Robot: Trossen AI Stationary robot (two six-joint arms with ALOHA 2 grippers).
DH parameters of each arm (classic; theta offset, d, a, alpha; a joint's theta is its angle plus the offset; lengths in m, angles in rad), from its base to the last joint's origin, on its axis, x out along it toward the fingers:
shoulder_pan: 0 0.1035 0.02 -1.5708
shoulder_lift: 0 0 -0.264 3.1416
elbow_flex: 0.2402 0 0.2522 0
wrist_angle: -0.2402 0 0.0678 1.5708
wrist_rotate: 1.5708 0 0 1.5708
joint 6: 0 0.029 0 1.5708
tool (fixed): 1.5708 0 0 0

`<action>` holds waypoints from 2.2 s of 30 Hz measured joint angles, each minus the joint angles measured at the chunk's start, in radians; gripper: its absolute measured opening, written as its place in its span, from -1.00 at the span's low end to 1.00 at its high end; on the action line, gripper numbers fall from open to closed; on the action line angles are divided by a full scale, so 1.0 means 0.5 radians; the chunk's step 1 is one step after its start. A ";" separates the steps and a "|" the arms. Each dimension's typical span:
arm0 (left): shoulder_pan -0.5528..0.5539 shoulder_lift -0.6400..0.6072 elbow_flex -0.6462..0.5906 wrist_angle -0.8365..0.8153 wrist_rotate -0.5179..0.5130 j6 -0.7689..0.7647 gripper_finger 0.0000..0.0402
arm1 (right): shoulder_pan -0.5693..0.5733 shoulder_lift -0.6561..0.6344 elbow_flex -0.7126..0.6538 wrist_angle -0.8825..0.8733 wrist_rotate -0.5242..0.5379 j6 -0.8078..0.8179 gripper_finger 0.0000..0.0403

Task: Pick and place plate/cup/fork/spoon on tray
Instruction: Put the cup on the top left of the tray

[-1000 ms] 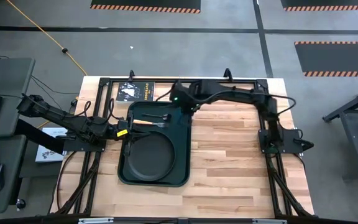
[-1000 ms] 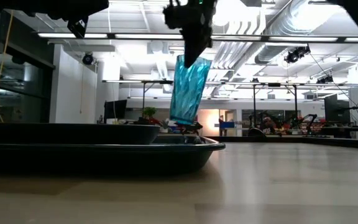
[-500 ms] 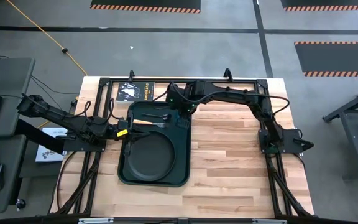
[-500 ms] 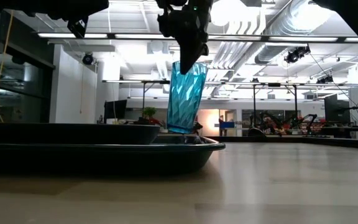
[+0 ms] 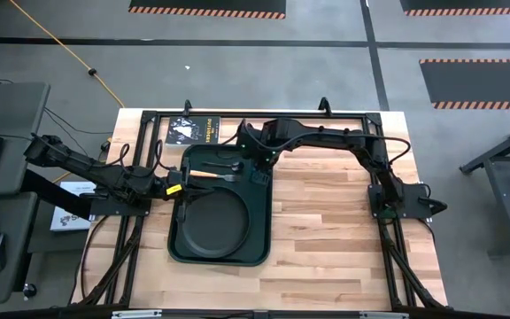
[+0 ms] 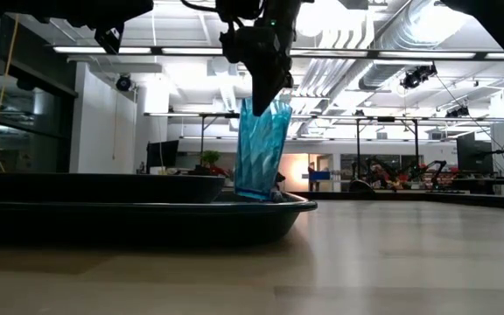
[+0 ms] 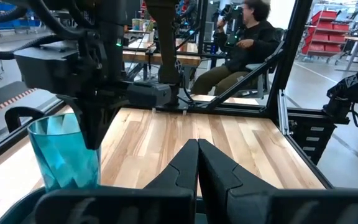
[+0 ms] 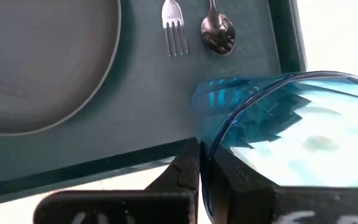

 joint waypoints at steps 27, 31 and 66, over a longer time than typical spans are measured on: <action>-0.001 0.000 0.000 -0.001 0.000 0.001 -1.00 | -0.012 0.000 0.000 0.049 0.011 0.069 -1.00; -0.001 0.000 0.000 -0.001 0.000 0.001 -1.00 | -0.012 0.000 0.000 0.048 0.011 0.102 -1.00; -0.001 0.000 0.000 -0.001 0.000 0.002 -1.00 | -0.012 0.000 0.000 0.044 0.009 0.147 -1.00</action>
